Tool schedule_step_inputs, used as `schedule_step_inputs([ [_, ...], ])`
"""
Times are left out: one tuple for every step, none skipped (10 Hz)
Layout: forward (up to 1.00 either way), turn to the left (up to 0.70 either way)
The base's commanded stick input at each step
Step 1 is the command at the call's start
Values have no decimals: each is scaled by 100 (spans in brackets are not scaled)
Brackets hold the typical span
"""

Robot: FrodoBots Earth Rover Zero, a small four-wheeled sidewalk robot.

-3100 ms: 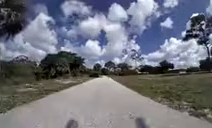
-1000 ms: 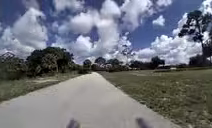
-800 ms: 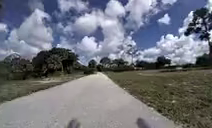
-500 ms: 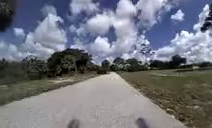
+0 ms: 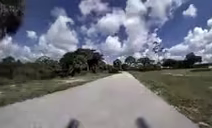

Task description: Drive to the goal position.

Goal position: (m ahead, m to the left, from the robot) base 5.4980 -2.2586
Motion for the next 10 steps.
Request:
schedule_step_inputs([
  [70,0],
  [70,0],
  [70,0],
  [70,0],
  [70,0],
  [70,0],
  [70,0],
  [70,0],
  [70,0],
  [70,0],
])
